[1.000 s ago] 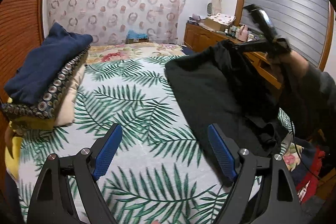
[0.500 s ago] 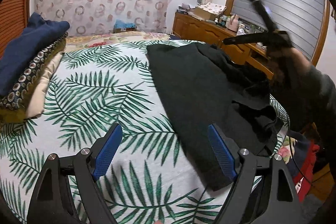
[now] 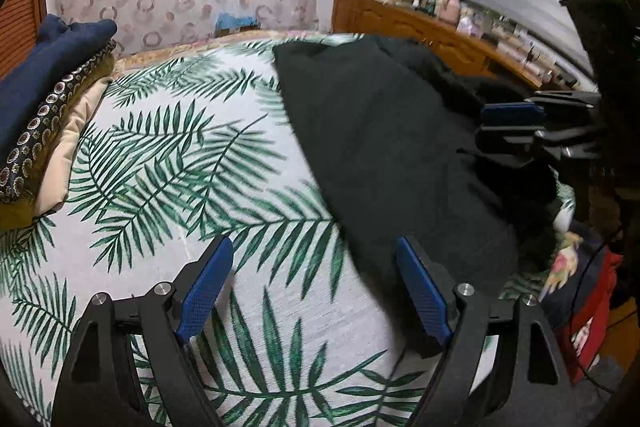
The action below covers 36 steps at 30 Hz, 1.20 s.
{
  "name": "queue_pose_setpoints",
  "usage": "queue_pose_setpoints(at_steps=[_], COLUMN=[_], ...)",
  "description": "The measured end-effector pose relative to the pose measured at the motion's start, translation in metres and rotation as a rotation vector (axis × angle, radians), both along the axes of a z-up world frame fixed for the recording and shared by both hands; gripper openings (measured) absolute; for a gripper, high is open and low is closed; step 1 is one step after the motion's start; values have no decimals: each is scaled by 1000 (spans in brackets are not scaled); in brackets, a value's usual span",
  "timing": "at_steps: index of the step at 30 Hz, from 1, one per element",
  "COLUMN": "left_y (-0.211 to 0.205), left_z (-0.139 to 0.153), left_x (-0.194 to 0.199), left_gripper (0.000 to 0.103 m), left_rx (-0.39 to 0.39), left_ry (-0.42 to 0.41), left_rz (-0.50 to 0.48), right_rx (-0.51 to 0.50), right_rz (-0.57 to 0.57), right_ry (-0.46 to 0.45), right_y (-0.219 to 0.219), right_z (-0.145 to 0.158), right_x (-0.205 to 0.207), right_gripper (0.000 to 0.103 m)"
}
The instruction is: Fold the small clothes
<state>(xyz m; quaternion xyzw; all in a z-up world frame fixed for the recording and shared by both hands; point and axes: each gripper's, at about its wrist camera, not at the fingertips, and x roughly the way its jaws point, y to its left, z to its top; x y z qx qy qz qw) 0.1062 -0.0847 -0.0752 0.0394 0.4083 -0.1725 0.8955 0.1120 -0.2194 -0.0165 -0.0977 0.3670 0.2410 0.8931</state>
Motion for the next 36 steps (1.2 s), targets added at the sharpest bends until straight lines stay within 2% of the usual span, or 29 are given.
queue_pose_setpoints(at_steps=[3,4,6,7,11,16,20,27,31,33,36], left_y=[-2,-2,-4,-5,-4,-4,-4,-6,-6,-7,-9], left_z=[-7,-8,-9,-9,-10,-10,-9,-9,-7,-3,6], left_x=[2,2,1,0,0,0,1,0,-2,-4,-4], left_gripper=[84,84,84,84,85,87,87,88,88,88,88], left_rx=[35,37,54,59,60,62,61,63,52,42,18], left_ry=[19,23,15,14,9,6,6,5,10,-6,-30], left_rz=[4,3,-1,-1,-6,-13,-14,-15,-18,-22,-21], right_rx=[-47,-58,-88,-91,-66,-25,-14,40,102,110,135], right_rz=[-7,-5,-8,-6,-9,-80,-180,-288,-322,-322,-296], right_ry=[19,26,27,20,-19,-48,-61,39,6,-28,-72], right_y=[3,4,4,3,-17,-50,-85,-124,-132,-132,-127], right_z=[-12,-16,-21,-21,0,11,10,-21,-12,-5,8], right_x=[3,3,1,3,-1,-32,-61,-89,-91,-87,-71], right_gripper=[46,43,26,8,3,2,2,2,2,7,22])
